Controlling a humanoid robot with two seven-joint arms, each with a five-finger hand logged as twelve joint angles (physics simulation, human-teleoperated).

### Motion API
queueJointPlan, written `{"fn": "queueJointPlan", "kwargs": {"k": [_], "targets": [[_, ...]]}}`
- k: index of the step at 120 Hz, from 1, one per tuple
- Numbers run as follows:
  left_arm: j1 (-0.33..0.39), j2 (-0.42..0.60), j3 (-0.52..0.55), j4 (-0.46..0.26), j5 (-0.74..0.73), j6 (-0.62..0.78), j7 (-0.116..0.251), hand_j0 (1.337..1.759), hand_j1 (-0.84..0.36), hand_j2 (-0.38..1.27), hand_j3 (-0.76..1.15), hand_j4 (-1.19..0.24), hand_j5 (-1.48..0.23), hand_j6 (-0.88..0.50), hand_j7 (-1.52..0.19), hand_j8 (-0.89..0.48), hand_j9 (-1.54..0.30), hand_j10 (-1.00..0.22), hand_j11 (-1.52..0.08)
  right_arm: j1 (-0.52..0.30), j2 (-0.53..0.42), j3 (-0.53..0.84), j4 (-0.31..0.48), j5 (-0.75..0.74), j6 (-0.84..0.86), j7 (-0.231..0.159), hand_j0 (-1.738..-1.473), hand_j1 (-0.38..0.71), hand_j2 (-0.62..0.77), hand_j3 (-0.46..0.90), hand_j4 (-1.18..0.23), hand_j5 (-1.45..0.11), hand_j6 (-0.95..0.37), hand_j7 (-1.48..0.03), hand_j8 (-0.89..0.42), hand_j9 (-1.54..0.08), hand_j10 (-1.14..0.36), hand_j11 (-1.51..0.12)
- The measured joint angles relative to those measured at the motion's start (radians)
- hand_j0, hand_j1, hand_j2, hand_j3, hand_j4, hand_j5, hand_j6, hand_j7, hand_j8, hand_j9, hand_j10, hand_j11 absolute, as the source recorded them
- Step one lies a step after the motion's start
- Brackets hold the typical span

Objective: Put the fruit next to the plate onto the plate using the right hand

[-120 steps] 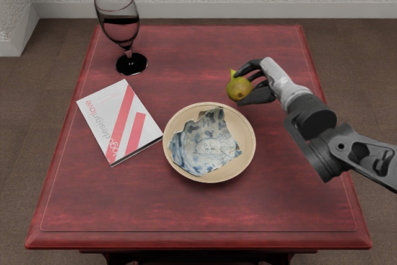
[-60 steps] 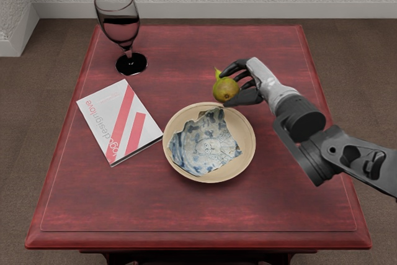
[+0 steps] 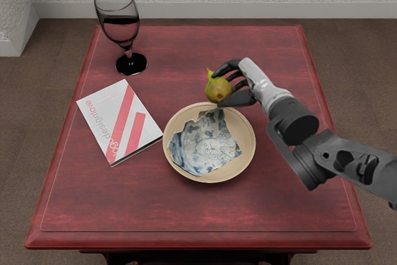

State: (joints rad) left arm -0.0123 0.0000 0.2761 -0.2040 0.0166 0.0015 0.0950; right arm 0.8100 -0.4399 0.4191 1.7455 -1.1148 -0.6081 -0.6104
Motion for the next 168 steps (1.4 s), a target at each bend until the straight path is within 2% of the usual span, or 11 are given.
{"fn": "queueJointPlan", "kwargs": {"k": [41,89,96,111,124,150,168], "targets": [[0.0,0.0,0.0,0.0,0.0,0.0,0.0,1.658,0.35,0.0,0.0,0.0,0.0,0.0,0.0,0.0,0.0,0.0,0.0,-0.03,0.008,-0.007,0.0,-0.023,0.0,0.0,-1.658,0.29,0.19,0.0,-0.58,-0.85,-0.3,-0.8,-0.33,-0.83,-0.59,-0.84],[0.0,0.0,0.0,0.0,0.0,0.0,0.0,1.658,0.35,0.0,0.0,0.0,0.0,0.0,0.0,0.0,0.0,0.0,0.0,-0.071,0.01,-0.007,0.0,-0.085,-0.002,0.0,-1.658,0.24,0.11,0.0,-0.53,-0.74,-0.41,-0.72,-0.41,-0.73,-0.54,-0.73],[0.0,0.0,0.0,0.0,0.0,0.0,0.0,1.658,0.35,0.0,0.0,0.0,0.0,0.0,0.0,0.0,0.0,0.0,0.0,-0.079,0.0,-0.007,0.0,-0.087,-0.002,0.0,-1.658,0.18,0.07,0.0,-0.48,-0.66,-0.38,-0.64,-0.38,-0.65,-0.48,-0.65],[0.0,0.0,0.0,0.0,0.0,0.0,0.0,1.658,0.35,0.0,0.0,0.0,0.0,0.0,0.0,0.0,0.0,0.0,0.0,-0.103,-0.035,-0.006,0.0,-0.088,-0.003,0.0,-1.658,-0.02,0.03,0.0,-0.29,-0.4,-0.24,-0.39,-0.24,-0.39,-0.29,-0.39],[-0.001,0.0,0.0,0.0,0.0,0.0,0.0,1.658,0.35,0.0,0.0,0.0,0.0,0.0,0.0,0.0,0.0,0.0,0.0,-0.109,-0.046,-0.004,0.0,-0.088,-0.003,0.0,-1.658,-0.14,0.02,0.0,-0.19,-0.26,-0.16,-0.25,-0.16,-0.25,-0.19,-0.25],[0.0,0.0,0.0,0.0,0.0,0.0,0.0,1.658,0.35,0.0,0.0,0.0,0.0,0.0,0.0,0.0,0.0,0.0,0.0,-0.093,-0.062,0.001,0.0,-0.073,-0.003,0.0,-1.658,-0.24,0.0,0.0,-0.09,-0.13,-0.08,-0.12,-0.08,-0.13,-0.09,-0.13],[0.0,0.0,0.0,0.0,0.0,0.0,0.0,1.658,0.35,0.0,0.0,0.0,0.0,0.0,0.0,0.0,0.0,0.0,0.0,0.022,-0.09,0.003,0.0,0.064,-0.003,0.0,-1.658,-0.27,0.0,0.0,-0.07,-0.09,-0.06,-0.09,-0.06,-0.09,-0.07,-0.09]]}}
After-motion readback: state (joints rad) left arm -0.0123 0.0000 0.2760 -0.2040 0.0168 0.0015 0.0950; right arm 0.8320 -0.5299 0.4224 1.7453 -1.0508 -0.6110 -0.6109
